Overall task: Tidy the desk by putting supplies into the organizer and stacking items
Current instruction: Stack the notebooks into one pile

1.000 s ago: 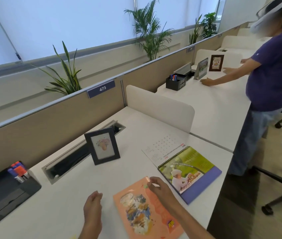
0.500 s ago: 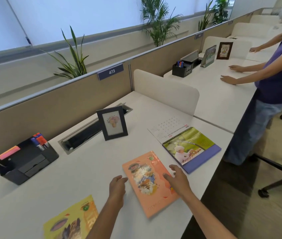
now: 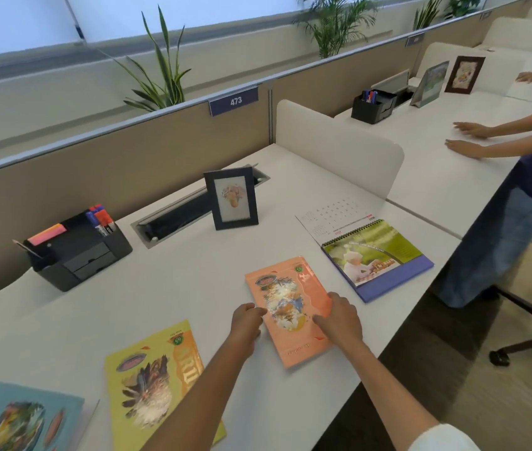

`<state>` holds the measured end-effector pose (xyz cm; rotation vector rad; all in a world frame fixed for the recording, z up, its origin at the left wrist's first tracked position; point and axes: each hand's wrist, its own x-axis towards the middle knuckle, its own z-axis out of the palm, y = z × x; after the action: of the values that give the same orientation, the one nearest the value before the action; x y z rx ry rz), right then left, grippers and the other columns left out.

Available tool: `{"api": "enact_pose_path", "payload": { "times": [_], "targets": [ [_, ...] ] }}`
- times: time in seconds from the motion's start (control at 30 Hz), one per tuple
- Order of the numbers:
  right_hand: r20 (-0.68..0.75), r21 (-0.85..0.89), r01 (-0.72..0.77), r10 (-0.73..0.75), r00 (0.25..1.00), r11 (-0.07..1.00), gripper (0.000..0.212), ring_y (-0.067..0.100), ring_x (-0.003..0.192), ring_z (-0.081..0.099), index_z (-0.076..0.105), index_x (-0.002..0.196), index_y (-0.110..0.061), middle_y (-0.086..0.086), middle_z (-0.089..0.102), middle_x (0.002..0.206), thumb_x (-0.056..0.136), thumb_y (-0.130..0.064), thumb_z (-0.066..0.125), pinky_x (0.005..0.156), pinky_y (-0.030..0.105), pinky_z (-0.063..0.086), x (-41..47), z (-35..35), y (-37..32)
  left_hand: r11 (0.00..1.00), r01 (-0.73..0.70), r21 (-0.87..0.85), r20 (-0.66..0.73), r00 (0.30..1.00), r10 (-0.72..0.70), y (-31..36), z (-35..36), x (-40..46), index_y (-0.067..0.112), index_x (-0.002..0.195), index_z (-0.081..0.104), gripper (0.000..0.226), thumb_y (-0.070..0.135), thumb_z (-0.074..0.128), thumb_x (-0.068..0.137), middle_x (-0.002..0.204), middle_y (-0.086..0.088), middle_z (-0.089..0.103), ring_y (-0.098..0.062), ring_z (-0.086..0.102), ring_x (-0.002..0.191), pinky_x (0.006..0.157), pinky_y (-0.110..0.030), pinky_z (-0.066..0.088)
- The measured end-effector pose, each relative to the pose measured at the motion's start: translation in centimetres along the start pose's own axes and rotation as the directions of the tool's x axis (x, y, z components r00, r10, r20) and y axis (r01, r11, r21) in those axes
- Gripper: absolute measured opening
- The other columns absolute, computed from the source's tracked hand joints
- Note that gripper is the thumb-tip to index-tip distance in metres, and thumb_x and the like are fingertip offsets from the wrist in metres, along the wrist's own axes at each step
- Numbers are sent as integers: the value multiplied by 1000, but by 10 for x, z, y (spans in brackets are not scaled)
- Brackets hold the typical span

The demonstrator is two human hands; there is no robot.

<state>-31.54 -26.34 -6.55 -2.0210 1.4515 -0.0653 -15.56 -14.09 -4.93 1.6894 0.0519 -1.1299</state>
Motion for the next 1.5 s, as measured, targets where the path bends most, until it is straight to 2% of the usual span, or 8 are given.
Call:
{"api": "enact_pose_path", "payload": {
  "times": [0.2, 0.53, 0.7, 0.83, 0.97, 1.1, 1.3, 1.5],
  "targets": [
    [-8, -89, -42, 41, 999, 995, 55, 29, 113, 48, 47, 124, -14, 11, 48, 121, 75, -30, 68, 87, 37, 46, 8, 3, -7, 998, 21, -58, 24, 1000, -20, 0, -6, 4, 12, 120, 48, 35, 9, 59, 87, 114, -10, 59, -22, 56, 102, 77, -34, 44],
    [41, 278, -110, 103, 994, 954, 27, 22, 66, 64, 66, 92, -13, 4, 68, 76, 71, -5, 53, 57, 29, 48, 30, -6, -31, 996, 31, -78, 49, 998, -27, 12, -30, 4, 8, 125, 47, 38, 8, 59, 89, 94, -7, 57, -21, 56, 79, 63, -28, 42],
    [33, 284, -2, -7, 999, 959, 32, 21, 76, 64, 65, 101, -19, 0, 69, 87, 73, -12, 51, 65, 34, 52, 40, -17, -62, 963, -237, 130, -74, 966, 248, 41, -41, -4, 11, 135, 45, 49, 12, 60, 89, 119, -2, 49, -19, 51, 106, 83, -27, 42],
    [27, 172, 225, -233, 972, 959, 32, 19, 80, 62, 65, 105, -23, -2, 69, 94, 78, -14, 50, 62, 29, 42, 46, -32, -106, 744, -521, 418, 0, 819, 574, 88, -41, -21, 20, 133, 45, 48, 13, 60, 88, 124, 7, 49, -8, 50, 106, 80, -24, 48],
    [97, -78, 513, -506, 857, 855, 31, 18, 87, 63, 66, 109, -28, -3, 70, 100, 83, -18, 52, 74, 33, 52, 49, -45, -158, 315, -629, 711, 208, 616, 760, 121, -43, -20, 23, 138, 42, 55, 15, 63, 88, 148, 3, 37, -15, 31, 138, 116, -39, 27],
    [187, -162, 728, -703, 686, 667, 23, 17, 79, 65, 70, 103, -27, -3, 73, 92, 87, -22, 55, 76, 36, 55, 42, -54, -197, 53, -528, 848, 339, 616, 711, 145, -50, -19, 24, 130, 52, 37, 17, 54, 94, 137, 1, 53, -18, 39, 134, 118, -40, 19],
    [190, -174, 810, -788, 585, 560, 23, 17, 88, 65, 69, 109, -25, -3, 73, 98, 90, -24, 56, 87, 39, 53, 36, -57, -207, 263, -486, 834, 195, 704, 683, 137, -65, -23, 20, 110, 66, 22, 15, 51, 95, 103, 3, 69, -11, 60, 85, 77, -25, 51],
    [-410, -49, 611, -574, 709, 790, 64, 27, 130, 45, 44, 135, -18, 6, 47, 143, 80, -30, 73, 107, 50, 31, 60, -54, -171, 658, -477, 583, -217, 689, 692, 122, -82, -17, 15, 90, 72, 19, 7, 55, 85, 87, 1, 72, -15, 63, 77, 66, -29, 50]
  ]
}}
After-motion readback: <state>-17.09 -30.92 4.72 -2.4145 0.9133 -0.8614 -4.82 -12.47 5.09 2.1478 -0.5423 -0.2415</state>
